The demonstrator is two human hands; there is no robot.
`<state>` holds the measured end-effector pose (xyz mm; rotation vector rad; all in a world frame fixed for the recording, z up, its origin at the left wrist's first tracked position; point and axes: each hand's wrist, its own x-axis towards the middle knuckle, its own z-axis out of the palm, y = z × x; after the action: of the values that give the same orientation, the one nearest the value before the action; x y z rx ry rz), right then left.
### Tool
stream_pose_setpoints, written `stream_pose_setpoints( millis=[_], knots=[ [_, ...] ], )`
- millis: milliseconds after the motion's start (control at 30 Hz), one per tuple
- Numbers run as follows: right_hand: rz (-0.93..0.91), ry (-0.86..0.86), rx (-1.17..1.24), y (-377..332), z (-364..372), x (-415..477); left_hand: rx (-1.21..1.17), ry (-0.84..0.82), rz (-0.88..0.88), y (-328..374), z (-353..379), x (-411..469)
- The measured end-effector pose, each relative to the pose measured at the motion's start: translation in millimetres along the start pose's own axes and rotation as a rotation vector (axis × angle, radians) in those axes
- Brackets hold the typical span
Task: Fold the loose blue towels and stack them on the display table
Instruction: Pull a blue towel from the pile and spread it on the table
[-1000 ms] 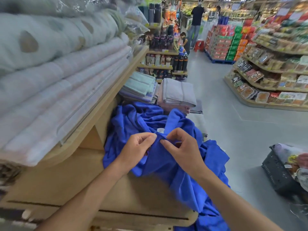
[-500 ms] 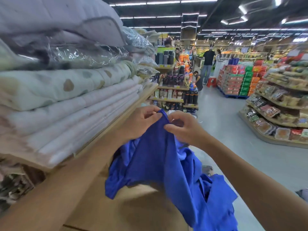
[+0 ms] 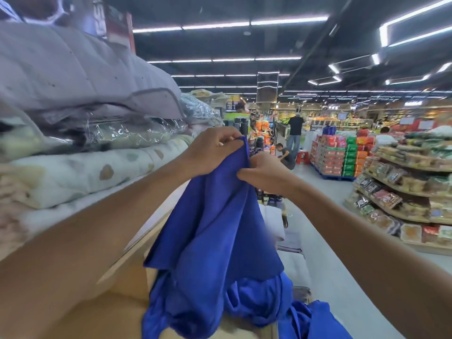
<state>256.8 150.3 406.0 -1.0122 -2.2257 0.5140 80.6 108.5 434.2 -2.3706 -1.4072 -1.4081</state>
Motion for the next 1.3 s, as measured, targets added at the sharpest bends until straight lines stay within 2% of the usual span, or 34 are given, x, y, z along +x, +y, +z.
stream_pose_setpoints(
  millis=[300,567,767,933,1033,1167,1300],
  knots=[
    [-0.018,-0.079,0.105,5.9,-12.3,-7.5,0.062,0.061,-0.017,-3.2,-24.3,12.1],
    [0.021,-0.081,-0.015,31.2,-22.8,-16.3,0.043,0.152,-0.020,-1.1,-36.7,28.1],
    [0.076,-0.092,-0.196,54.7,-32.5,-27.3,0.020,0.209,-0.020,-4.9,-46.2,37.6],
    [0.168,-0.132,-0.165,79.8,-43.6,-38.2,0.036,0.272,-0.048,-12.8,-56.8,36.7],
    [0.116,-0.154,-0.192,92.1,-55.5,-45.2,0.000,0.298,-0.076,-17.3,-62.2,32.8],
    [0.058,-0.051,-0.040,109.4,-71.3,-55.4,-0.036,0.328,-0.148,-26.7,-67.7,23.7],
    [0.049,0.168,0.169,111.9,-84.4,-62.7,-0.105,0.332,-0.200,-35.0,-68.5,9.2]
  ],
)
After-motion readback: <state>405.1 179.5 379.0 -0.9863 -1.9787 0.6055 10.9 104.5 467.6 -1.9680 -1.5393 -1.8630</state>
